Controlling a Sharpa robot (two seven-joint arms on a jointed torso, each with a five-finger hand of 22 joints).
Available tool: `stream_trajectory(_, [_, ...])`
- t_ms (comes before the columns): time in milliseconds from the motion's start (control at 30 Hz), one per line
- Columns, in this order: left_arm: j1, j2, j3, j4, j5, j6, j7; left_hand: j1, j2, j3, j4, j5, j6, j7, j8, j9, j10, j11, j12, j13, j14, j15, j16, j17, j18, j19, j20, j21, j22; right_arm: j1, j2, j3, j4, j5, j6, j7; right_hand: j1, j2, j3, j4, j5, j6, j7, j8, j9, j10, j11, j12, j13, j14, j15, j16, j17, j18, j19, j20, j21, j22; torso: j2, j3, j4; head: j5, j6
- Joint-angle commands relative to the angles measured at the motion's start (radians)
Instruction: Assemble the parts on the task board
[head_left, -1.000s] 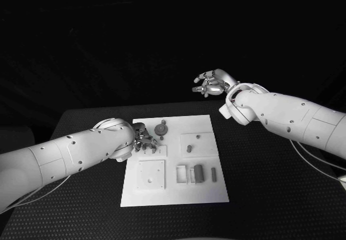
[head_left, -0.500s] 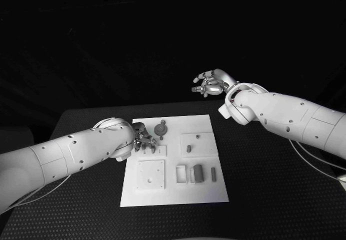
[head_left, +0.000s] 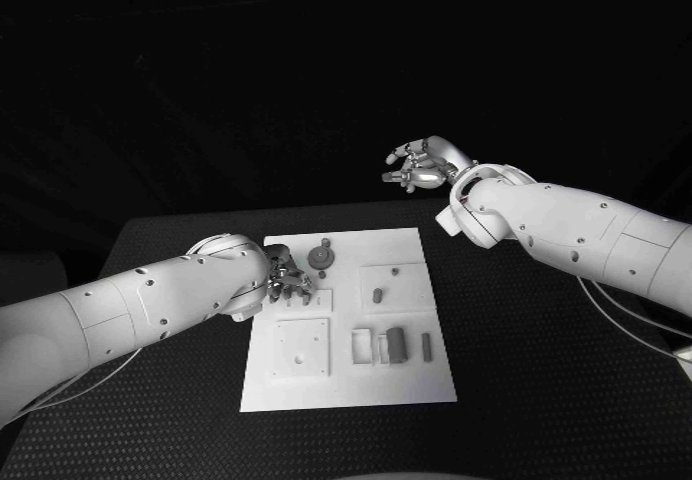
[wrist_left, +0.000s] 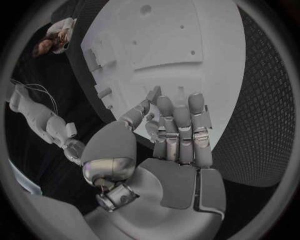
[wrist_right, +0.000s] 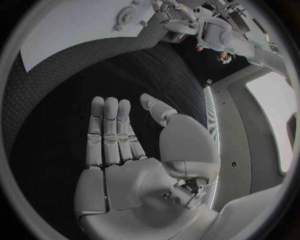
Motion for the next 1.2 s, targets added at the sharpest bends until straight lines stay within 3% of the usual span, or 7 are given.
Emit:
stream_trajectory(33, [0.000,0.003,0.000,0.002,-0.005,0.035,0.008,0.016,-0.002,0.001,-0.012,0.000,0.005,0.001,0.006,0.001,-0.003,-0.005,0.006,-0.002,-0.002,-0.003,0.005,-0.002,-0.003,0.000,-0.006,-0.002,0.022,0.000,0.001,0.000,0.000,-0.001,0.013,0.011,-0.004,0.008,-0.002,0.003,-0.004,0.050,0.040,0.004,-0.002,-0.105,0.037,0.005,-0.001,0.009,-0.001,-0.007,0.002,0.013,0.005,0.001,-0.003,0.001,0.000,0.0003,0.0000,0.001,-0.003])
stream_trajectory(300, [0.000,0.002,0.000,-0.005,-0.015,0.045,0.006,0.030,-0.006,0.006,-0.022,0.003,0.004,0.001,0.005,0.001,-0.004,-0.005,0.006,-0.003,-0.002,-0.003,0.006,-0.003,-0.004,0.001,-0.006,-0.002,0.021,0.000,0.000,0.000,0.000,0.000,0.013,0.011,-0.005,0.008,-0.002,0.003,-0.004,0.050,0.040,0.004,-0.002,-0.105,0.037,0.005,-0.002,0.009,-0.001,-0.008,0.003,0.013,0.005,0.001,-0.004,0.002,-0.001,0.0004,-0.0002,0.001,-0.003])
stream_trajectory(500, [0.000,0.003,-0.001,-0.007,-0.017,0.060,0.004,0.062,-0.007,0.016,-0.042,0.037,0.005,0.001,0.006,0.001,-0.003,-0.005,0.007,-0.004,-0.002,-0.002,0.007,-0.006,-0.005,0.003,-0.006,-0.001,0.022,-0.001,-0.001,0.000,0.000,0.001,0.013,0.011,-0.005,0.008,-0.002,0.004,-0.004,0.050,0.040,0.004,-0.002,-0.105,0.037,0.006,-0.003,0.009,-0.001,-0.009,0.004,0.013,0.006,0.001,-0.004,0.002,0.000,-0.0001,-0.0005,0.001,-0.004])
stream_trajectory(733, [0.000,0.003,-0.001,-0.007,-0.017,0.067,0.006,0.094,-0.008,0.019,-0.057,0.125,0.006,0.001,0.007,0.003,-0.002,-0.005,0.008,-0.006,-0.001,-0.001,0.010,-0.010,-0.007,0.004,-0.005,0.000,0.022,-0.001,0.000,0.000,-0.001,0.002,0.013,0.012,-0.006,0.008,-0.003,0.004,-0.004,0.050,0.040,0.004,-0.002,-0.105,0.037,0.006,-0.004,0.010,-0.001,-0.009,0.004,0.013,0.006,0.001,-0.004,0.002,-0.001,-0.0003,-0.0003,0.002,-0.004])
stream_trajectory(867, [0.000,0.005,0.000,-0.007,-0.012,0.064,0.010,0.103,-0.004,0.017,-0.062,0.209,0.006,0.001,0.008,0.004,-0.001,-0.005,0.009,-0.008,-0.001,0.001,0.012,-0.013,-0.008,0.005,-0.004,0.000,0.022,-0.001,0.001,0.000,-0.002,0.002,0.013,0.012,-0.006,0.008,-0.003,0.005,-0.004,0.050,0.040,0.004,-0.003,-0.105,0.037,0.007,-0.004,0.010,-0.001,-0.010,0.005,0.013,0.006,0.001,-0.004,0.002,0.000,-0.0001,-0.0002,0.001,-0.005])
stream_trajectory(1000, [0.000,0.006,0.000,-0.004,0.003,0.063,0.013,0.108,0.000,0.017,-0.065,0.268,0.010,0.000,0.011,0.006,0.002,-0.006,0.010,-0.010,0.001,0.001,0.014,-0.015,-0.008,0.006,-0.004,0.001,0.022,-0.001,0.001,0.000,-0.003,0.002,0.013,0.012,-0.006,0.008,-0.003,0.005,-0.004,0.049,0.040,0.004,-0.003,-0.106,0.037,0.007,-0.004,0.010,-0.001,-0.010,0.006,0.013,0.006,0.001,-0.005,0.002,0.000,0.0002,-0.0005,0.002,-0.005])
stream_trajectory(1200, [0.000,0.007,0.000,0.000,0.032,0.061,0.015,0.117,0.013,0.019,-0.073,0.319,0.024,-0.005,0.020,0.011,0.009,-0.010,0.010,-0.012,0.006,0.001,0.017,-0.016,-0.007,0.009,-0.005,0.003,0.022,-0.001,0.000,0.000,-0.004,0.002,0.013,0.012,-0.007,0.008,-0.003,0.005,-0.004,0.049,0.040,0.004,-0.003,-0.106,0.037,0.007,-0.005,0.010,-0.001,-0.011,0.006,0.013,0.006,0.001,-0.005,0.003,-0.001,0.0002,-0.0002,0.001,-0.006])
